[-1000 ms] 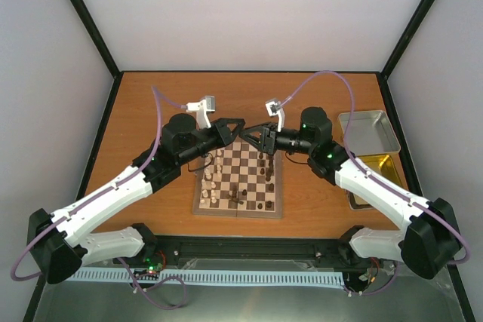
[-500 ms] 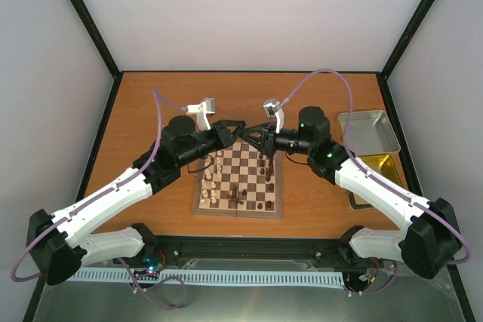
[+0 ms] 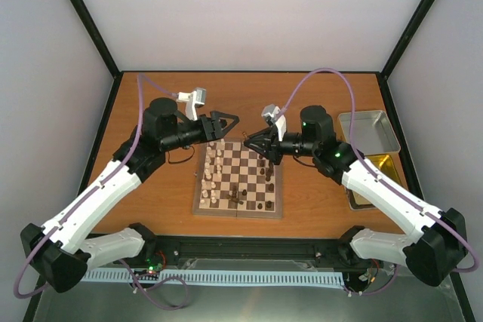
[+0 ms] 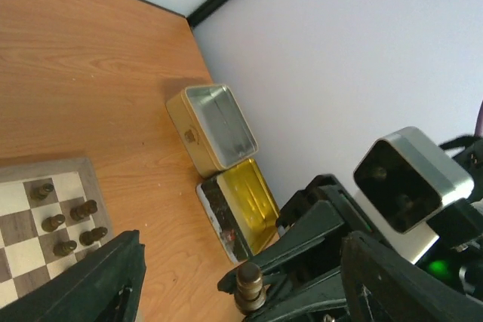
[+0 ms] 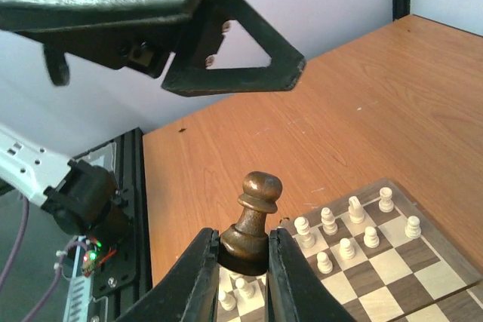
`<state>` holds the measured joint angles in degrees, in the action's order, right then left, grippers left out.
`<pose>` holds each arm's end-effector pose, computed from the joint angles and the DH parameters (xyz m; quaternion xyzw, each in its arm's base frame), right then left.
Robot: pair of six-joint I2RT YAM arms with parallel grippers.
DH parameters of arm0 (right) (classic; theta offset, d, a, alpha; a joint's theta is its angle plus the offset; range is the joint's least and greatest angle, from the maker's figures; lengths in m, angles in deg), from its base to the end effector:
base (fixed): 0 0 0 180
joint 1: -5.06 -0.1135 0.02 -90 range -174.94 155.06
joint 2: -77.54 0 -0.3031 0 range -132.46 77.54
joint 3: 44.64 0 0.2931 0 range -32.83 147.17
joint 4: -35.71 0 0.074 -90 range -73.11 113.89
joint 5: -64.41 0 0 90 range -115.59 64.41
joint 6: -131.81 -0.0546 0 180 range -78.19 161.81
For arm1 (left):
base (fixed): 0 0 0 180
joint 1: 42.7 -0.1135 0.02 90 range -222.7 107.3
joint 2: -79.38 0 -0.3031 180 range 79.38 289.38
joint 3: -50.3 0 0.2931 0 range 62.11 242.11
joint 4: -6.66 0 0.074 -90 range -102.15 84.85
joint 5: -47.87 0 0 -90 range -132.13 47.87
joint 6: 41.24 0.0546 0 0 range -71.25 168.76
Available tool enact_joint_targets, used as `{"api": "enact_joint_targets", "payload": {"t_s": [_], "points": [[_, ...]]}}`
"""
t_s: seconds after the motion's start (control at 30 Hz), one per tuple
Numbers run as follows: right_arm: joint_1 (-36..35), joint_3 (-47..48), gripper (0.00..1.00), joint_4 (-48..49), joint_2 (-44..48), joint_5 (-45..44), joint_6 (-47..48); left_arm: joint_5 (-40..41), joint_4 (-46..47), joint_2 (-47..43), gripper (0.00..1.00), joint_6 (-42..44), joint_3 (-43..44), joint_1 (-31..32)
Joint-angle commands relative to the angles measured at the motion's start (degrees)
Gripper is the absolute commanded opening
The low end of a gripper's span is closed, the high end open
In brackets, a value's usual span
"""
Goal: Set up the chess pieces on the board
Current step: Place the chess piece on the chessboard.
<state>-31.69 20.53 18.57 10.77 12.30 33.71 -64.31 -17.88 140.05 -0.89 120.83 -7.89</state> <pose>0.2238 0.2089 0.3462 -0.3735 0.6981 0.4541 0.4087 0.2188 -0.1772 0.3964 0.0162 0.7855 -0.5157 0.3416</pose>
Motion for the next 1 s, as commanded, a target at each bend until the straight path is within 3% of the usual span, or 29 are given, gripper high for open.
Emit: {"api": "enact_joint_targets", "payload": {"t_s": [0.0,0.2,0.37,0.57,0.9,0.97], "points": [[-0.1,2.6,0.04,-6.5,1.8,2.5,8.6,-15.5,-9.5,2.9,0.69,7.6,5.2,-2.2],[-0.2,4.5,0.05,-10.6,0.9,2.9,11.3,-26.5,-9.2,5.5,0.62,9.2,5.3,-2.4],[-0.2,5.7,0.06,-13.6,-0.7,4.7,12.4,-28.2,-7.9,7.8,0.55,7.4,2.4,-2.5],[-0.2,5.7,0.05,-14.7,-1.1,5.2,13.2,-28.8,-2.4,9.8,0.31,2.0,0.0,-2.5],[-0.2,6.5,0.05,-16.1,-2.7,5.7,14.0,-29.3,-0.7,10.4,0.28,1.1,-0.8,-2.5],[-0.2,6.4,0.05,-16.4,-2.8,5.6,14.1,-28.3,-1.0,10.1,0.22,1.2,-0.7,-2.6]]}}
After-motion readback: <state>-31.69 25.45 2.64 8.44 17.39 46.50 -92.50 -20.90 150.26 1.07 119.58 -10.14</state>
